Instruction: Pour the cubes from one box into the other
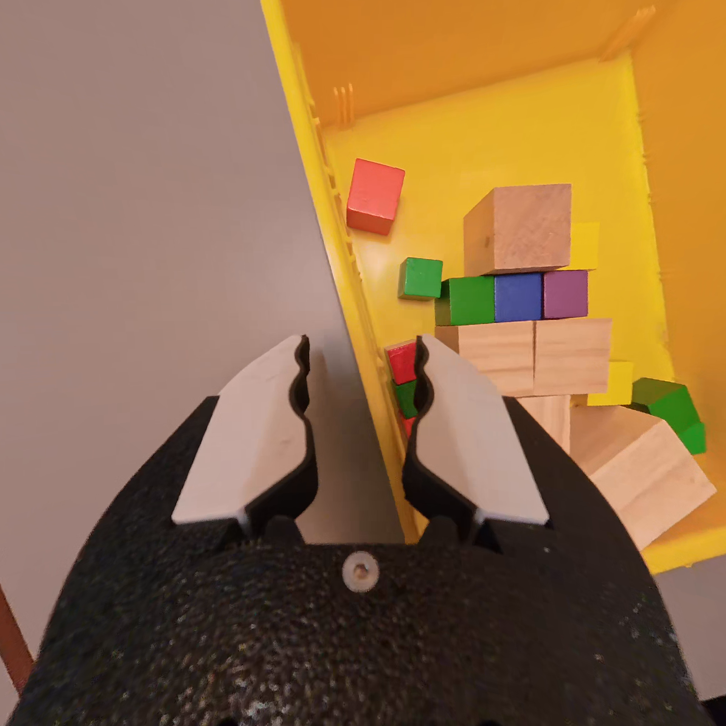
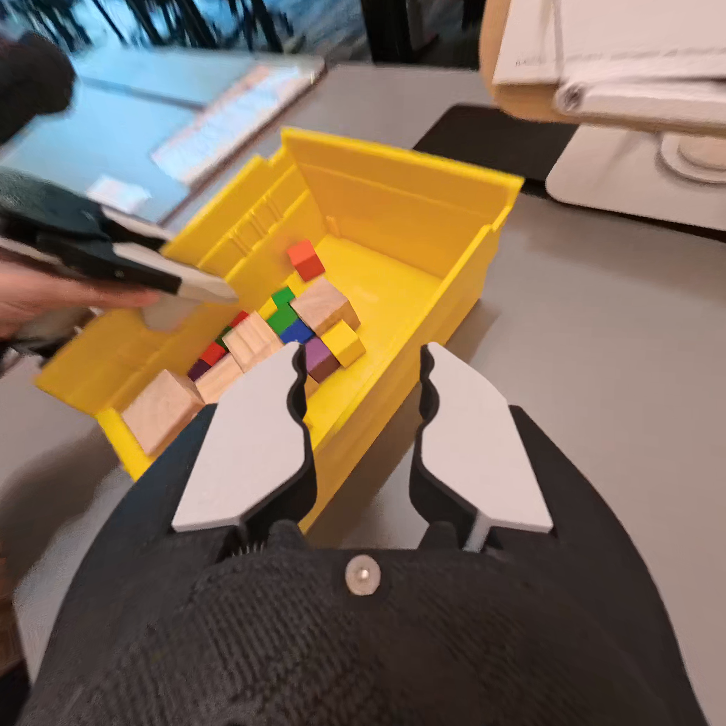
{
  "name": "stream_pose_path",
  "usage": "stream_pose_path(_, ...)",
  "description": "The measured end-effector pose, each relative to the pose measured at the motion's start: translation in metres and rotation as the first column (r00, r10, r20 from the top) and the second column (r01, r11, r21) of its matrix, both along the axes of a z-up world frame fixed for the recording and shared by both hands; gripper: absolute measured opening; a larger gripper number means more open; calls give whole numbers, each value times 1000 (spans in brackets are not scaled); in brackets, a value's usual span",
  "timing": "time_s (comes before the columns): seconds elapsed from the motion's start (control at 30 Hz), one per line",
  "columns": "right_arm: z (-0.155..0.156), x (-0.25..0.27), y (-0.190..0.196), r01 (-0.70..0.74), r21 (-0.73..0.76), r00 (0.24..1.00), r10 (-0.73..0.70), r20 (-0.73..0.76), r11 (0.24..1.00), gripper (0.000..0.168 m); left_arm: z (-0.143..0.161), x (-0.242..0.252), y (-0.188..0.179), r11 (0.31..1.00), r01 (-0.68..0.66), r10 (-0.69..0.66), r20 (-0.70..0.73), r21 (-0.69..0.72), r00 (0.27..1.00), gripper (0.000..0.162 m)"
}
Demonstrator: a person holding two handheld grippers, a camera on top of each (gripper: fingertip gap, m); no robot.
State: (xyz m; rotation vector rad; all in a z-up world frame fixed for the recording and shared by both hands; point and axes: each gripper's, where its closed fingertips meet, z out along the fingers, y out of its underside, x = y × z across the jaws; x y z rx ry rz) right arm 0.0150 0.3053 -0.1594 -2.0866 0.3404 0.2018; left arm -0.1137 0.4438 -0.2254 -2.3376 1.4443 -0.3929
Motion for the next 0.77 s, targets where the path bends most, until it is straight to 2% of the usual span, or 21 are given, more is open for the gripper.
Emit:
stream_pose_path(0.03,-11,-2,5,-15,-48,1000,15,-3,999,71,-4,-1,1,1000,2,-2,-15,-1,1000,50)
stream_pose_path(0.07,-22,-4,8,-15,-96,1000,12,-24,995,82,-7,-1,1,1000,7,-7,-29,-3,1000,51)
stream_pose_path(0.13,-31,-9,18,-41,-127,999,40,-13,991,68,-11,0,0,1000,19,-19,-51,-4,998,47)
stream_pose_path(0.23,-45,-9,28,-8,-185,1000,8,-1,983,82,-12,0,0,1000,24,-23,-74,7,997,36)
stream_pose_path(0.27,-48,-7,29,-2,-205,1000,5,11,979,81,-12,0,-1,1000,30,-30,-84,8,996,32)
stream_pose_path(0.4,-68,5,25,-17,-319,997,41,69,948,58,-11,1,-2,998,52,-47,-152,30,987,14)
stream_pose_path(0.47,-70,17,22,57,-367,996,-30,81,929,38,-10,3,-5,999,47,-46,-170,6,984,11)
stream_pose_path(0.53,-71,29,25,129,-388,986,-76,149,913,25,-13,5,-7,1000,23,-25,-189,-12,982,10)
stream_pose_path(0.67,-71,38,31,141,-397,986,-93,137,907,20,-11,10,-5,998,-51,46,-157,-29,987,8)
stream_pose_path(0.77,-61,41,20,141,-368,985,-92,146,919,18,2,10,-17,998,-63,64,-142,12,988,6)
